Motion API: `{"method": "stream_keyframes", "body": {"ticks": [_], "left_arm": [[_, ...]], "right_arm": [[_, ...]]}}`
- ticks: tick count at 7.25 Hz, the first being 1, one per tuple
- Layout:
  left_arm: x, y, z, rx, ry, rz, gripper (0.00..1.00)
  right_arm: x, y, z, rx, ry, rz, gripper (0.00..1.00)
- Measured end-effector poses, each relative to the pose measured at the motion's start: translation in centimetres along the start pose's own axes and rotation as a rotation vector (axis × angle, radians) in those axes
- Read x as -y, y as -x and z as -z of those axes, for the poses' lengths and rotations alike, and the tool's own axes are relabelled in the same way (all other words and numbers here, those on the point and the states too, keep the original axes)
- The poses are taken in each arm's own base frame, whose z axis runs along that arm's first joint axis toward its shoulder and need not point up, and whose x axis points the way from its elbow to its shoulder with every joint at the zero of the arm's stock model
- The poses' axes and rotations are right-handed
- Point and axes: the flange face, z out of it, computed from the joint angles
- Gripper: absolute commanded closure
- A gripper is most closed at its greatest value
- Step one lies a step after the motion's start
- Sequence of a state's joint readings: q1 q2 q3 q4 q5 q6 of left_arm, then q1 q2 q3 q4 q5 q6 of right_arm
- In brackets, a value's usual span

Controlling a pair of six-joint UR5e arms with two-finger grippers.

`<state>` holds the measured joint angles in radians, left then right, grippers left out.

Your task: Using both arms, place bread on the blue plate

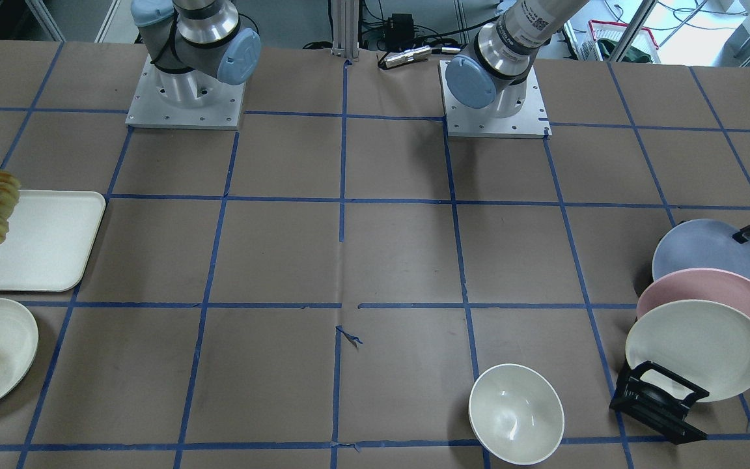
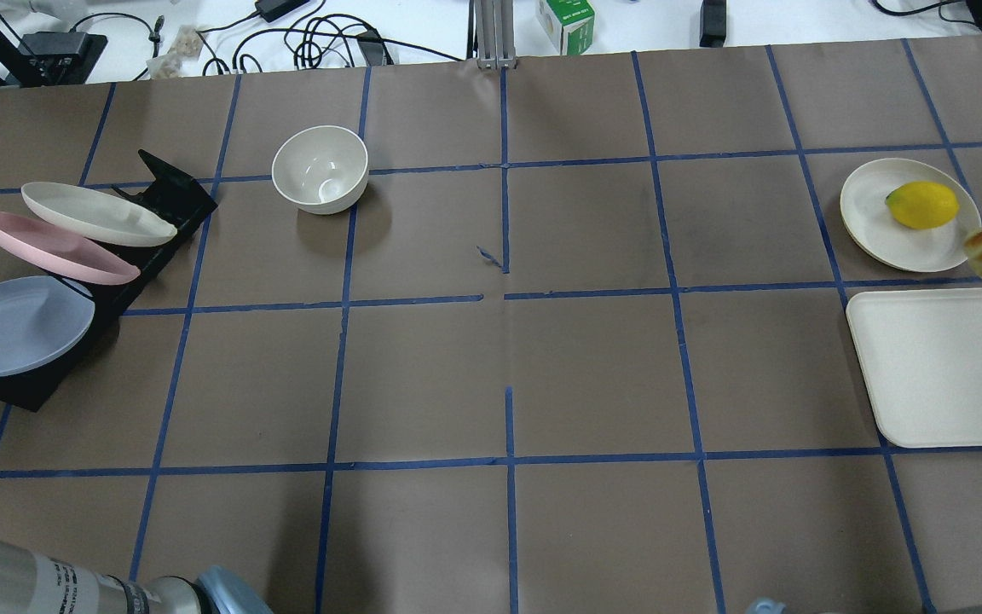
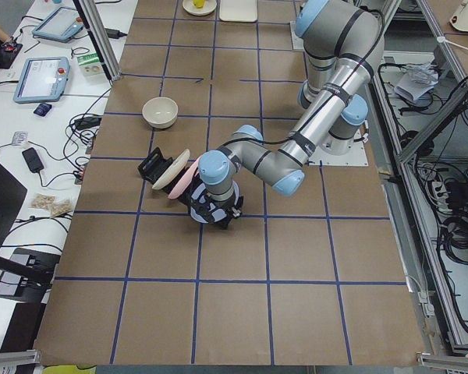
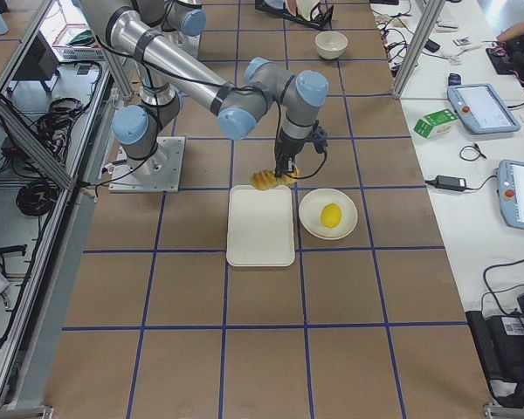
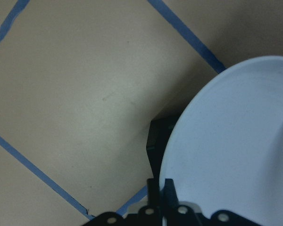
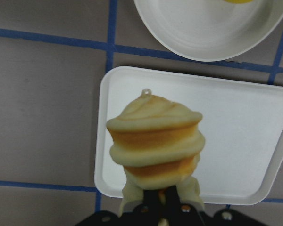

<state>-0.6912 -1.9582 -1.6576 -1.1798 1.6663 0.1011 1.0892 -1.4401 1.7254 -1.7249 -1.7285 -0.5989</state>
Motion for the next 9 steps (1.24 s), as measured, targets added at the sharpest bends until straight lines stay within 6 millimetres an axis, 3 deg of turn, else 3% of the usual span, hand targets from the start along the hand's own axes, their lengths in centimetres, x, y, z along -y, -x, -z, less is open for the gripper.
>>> {"method": "stream_keyframes", "body": {"ticks": [3,5,6,8,9], "left_arm": [[-1.3,0.8,3.3,0.031,-0.02,-0.003,1.0],[-3.8,1.9,8.8,0.074,-0.021,-0.034,1.0],[-6.3,2.0,12.0,0.078,0.019,-0.046,1.0],[-13.6,1.2,18.0,0.062,0.107,-0.053,1.0],[-16.8,-0.5,18.7,0.032,0.15,-0.053,1.0]], "right_arm": [[0.6,8.4,2.5,0.056,-0.019,-0.066,1.0],[1.0,13.1,3.3,0.084,-0.027,-0.124,1.0],[1.2,15.7,3.7,0.086,-0.03,-0.157,1.0],[1.8,20.4,4.3,0.098,-0.041,-0.206,1.0],[2.1,21.6,4.4,0.11,-0.042,-0.213,1.0]]}}
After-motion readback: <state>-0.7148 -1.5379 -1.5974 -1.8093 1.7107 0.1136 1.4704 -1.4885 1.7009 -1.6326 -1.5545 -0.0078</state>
